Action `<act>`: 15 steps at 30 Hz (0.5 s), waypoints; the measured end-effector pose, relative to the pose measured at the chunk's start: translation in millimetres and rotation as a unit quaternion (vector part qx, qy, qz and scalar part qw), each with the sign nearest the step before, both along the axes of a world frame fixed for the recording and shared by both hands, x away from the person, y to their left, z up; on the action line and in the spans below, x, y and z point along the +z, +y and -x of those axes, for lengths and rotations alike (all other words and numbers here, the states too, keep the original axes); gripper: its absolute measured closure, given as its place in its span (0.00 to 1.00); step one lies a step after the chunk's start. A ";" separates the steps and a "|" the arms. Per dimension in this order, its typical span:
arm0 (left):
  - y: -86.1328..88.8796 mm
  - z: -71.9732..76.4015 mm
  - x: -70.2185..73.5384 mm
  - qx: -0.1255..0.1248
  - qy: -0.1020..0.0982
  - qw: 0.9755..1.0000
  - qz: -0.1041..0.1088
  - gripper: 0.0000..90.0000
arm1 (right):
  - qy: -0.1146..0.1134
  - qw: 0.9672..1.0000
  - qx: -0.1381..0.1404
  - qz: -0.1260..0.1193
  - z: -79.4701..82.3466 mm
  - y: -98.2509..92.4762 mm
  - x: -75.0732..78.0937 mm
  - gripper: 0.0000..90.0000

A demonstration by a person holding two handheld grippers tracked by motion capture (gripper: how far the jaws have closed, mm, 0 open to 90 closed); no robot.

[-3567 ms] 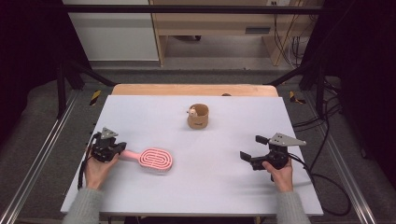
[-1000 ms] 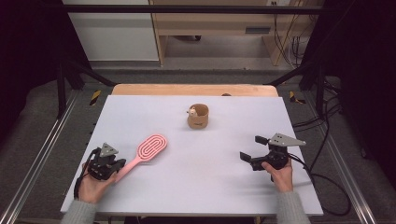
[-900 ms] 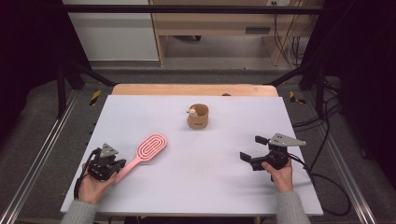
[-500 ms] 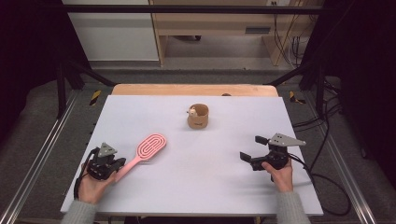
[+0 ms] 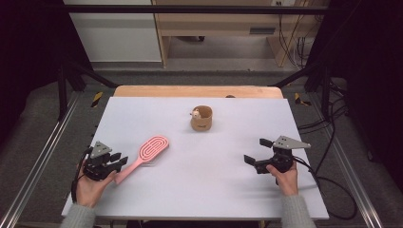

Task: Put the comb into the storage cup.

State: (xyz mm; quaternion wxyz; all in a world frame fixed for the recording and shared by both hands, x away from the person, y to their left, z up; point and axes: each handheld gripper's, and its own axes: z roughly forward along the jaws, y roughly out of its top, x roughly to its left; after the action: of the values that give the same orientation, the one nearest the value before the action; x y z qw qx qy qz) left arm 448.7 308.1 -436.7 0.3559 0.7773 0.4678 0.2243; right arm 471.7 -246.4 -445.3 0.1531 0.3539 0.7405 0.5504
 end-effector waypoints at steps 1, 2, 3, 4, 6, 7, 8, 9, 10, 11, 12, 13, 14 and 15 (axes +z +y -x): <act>1.0 -0.1 0.8 0.001 -0.002 1.000 0.004 0.63 | 0.000 1.000 0.000 0.000 0.0 0.1 -0.1 0.00; 1.6 -0.2 1.4 0.001 -0.003 1.000 0.011 0.59 | 0.000 1.000 0.000 0.001 0.0 0.1 -0.1 0.00; 2.1 -0.5 1.9 0.002 -0.005 1.000 0.016 0.49 | 0.000 1.000 0.000 0.001 0.1 -0.1 0.0 0.00; 2.8 -0.7 2.7 0.003 -0.007 1.000 0.016 0.45 | 0.000 1.000 0.000 0.001 0.0 -0.2 0.1 0.00; 3.7 -1.0 3.4 0.003 -0.008 1.000 0.027 0.43 | 0.000 1.000 0.000 0.001 0.1 -0.2 0.1 0.00; 4.2 -1.3 4.1 0.000 -0.005 0.999 0.033 0.40 | 0.000 1.000 0.000 0.001 0.1 -0.3 0.2 0.00; 4.4 -1.3 4.5 0.000 -0.007 0.999 0.036 0.33 | 0.000 1.000 0.000 0.001 0.2 -0.2 0.2 0.00; 4.6 -1.4 4.9 -0.002 -0.008 0.999 0.039 0.33 | 0.000 1.000 0.000 0.001 0.2 -0.2 0.2 0.00; 4.7 -1.6 5.6 -0.004 -0.007 0.999 0.042 0.31 | 0.000 1.000 0.000 0.001 0.2 -0.3 0.1 0.00; 4.6 -1.8 6.1 -0.005 -0.006 0.999 0.045 0.27 | 0.000 1.000 0.000 0.001 0.2 -0.2 0.1 0.00; 4.4 -1.7 6.5 -0.006 -0.007 0.999 0.047 0.24 | 0.000 1.000 0.000 0.002 0.2 -0.3 0.2 0.00; 4.1 -1.7 7.5 -0.007 -0.008 0.999 0.044 0.21 | 0.000 1.000 0.000 0.002 0.2 -0.4 0.2 0.00; 3.7 -1.6 8.0 -0.008 -0.009 0.999 0.045 0.18 | -0.001 1.000 -0.001 0.002 0.1 -0.5 0.2 0.00; 3.4 -1.6 8.7 -0.009 -0.008 0.999 0.047 0.14 | -0.001 1.000 -0.001 0.002 0.2 -0.7 0.3 0.00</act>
State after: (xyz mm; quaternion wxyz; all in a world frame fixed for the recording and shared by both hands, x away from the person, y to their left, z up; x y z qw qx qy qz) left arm 450.3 311.5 -427.9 0.3981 0.7621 0.4676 0.2050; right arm 471.5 -247.1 -445.0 0.1551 0.3539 0.7410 0.5492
